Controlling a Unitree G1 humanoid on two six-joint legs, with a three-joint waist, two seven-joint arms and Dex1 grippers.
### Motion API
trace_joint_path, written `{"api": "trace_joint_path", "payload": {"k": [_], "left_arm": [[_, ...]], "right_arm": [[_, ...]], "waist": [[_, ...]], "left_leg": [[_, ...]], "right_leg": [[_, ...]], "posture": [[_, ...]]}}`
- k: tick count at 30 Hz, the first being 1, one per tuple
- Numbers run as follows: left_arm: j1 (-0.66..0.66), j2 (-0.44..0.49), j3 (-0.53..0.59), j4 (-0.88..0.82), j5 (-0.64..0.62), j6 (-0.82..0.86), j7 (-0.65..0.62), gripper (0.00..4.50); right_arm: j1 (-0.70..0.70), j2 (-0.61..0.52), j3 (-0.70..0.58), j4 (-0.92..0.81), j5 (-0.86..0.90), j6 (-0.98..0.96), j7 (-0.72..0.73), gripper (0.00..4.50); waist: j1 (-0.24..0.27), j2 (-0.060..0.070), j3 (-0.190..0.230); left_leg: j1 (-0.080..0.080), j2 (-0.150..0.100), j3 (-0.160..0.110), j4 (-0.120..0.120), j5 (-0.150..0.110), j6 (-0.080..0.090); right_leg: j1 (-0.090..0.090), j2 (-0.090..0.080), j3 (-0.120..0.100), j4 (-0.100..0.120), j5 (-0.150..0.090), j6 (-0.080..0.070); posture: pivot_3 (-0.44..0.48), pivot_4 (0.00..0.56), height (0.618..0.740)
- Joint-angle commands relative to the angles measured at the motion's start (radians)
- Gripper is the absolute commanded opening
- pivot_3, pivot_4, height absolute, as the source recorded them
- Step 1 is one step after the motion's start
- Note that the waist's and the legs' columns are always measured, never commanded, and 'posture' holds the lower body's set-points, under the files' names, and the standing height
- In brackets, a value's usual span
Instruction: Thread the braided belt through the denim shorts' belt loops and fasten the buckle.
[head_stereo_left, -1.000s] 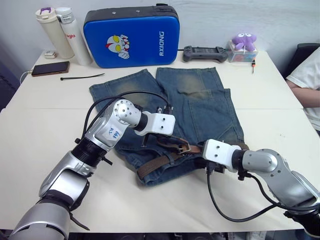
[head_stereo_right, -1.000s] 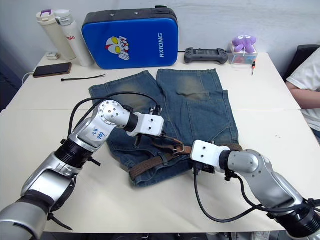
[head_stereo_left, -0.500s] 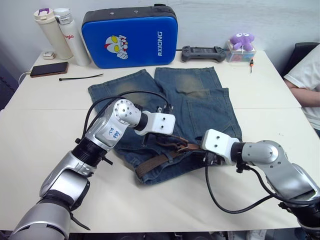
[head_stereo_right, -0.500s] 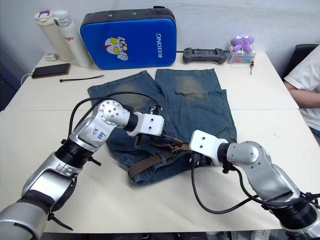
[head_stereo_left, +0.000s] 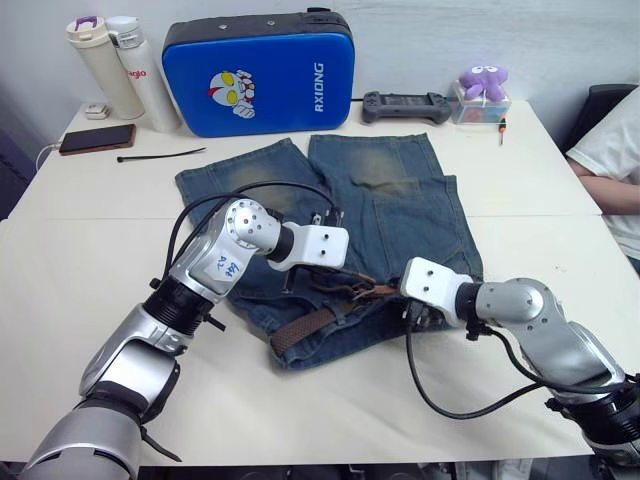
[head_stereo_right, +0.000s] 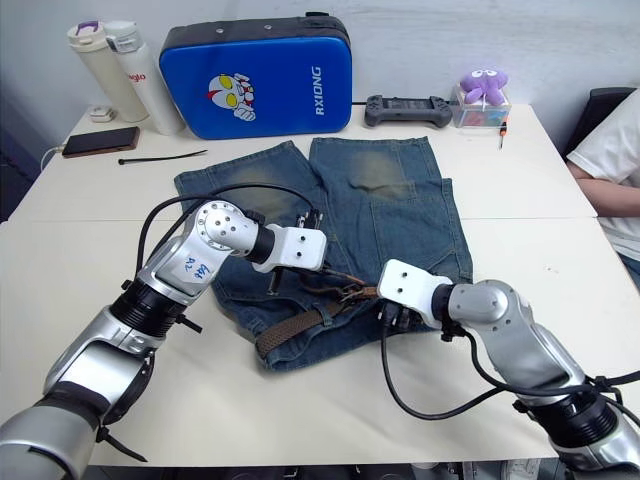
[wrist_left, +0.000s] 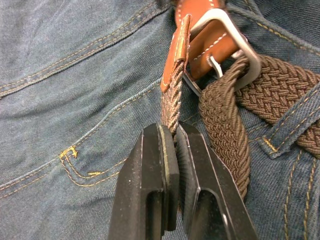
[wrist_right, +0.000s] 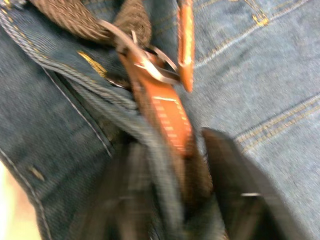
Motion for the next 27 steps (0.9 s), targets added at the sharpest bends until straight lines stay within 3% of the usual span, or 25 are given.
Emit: {"api": "trace_joint_path", "payload": {"k": [1,14,27], "left_arm": [[-0.012,0.006,0.035,-0.013,0.002,-0.015,0.006,0.0],[-0.029,0.04,0.063,0.019,0.014,-0.034,-0.01,0.0],[-0.026,-0.008,0.02,0.003,0.043,-0.03,-0.024,0.0]], "right_arm": [[0.011,0.017,-0.054,-0.031,0.02,0.012,-0.018,0.05],[0.064,0.039,-0.126,-0.033,0.062,0.089,-0.061,0.05],[-0.007,0.038,-0.102,-0.047,0.044,0.073,-0.061,0.05]], "waist": [[0.0,0.0,0.0],[0.007,0.0,0.0],[0.007,0.0,0.0]], "left_leg": [[0.0,0.0,0.0,0.0,0.0,0.0],[0.0,0.0,0.0,0.0,0.0,0.0],[0.0,0.0,0.0,0.0,0.0,0.0]], "right_leg": [[0.0,0.0,0.0,0.0,0.0,0.0],[0.0,0.0,0.0,0.001,0.0,0.0],[0.0,0.0,0.0,0.001,0.0,0.0]], "posture": [[0.0,0.15,0.739],[0.0,0.15,0.739],[0.0,0.15,0.739]]}}
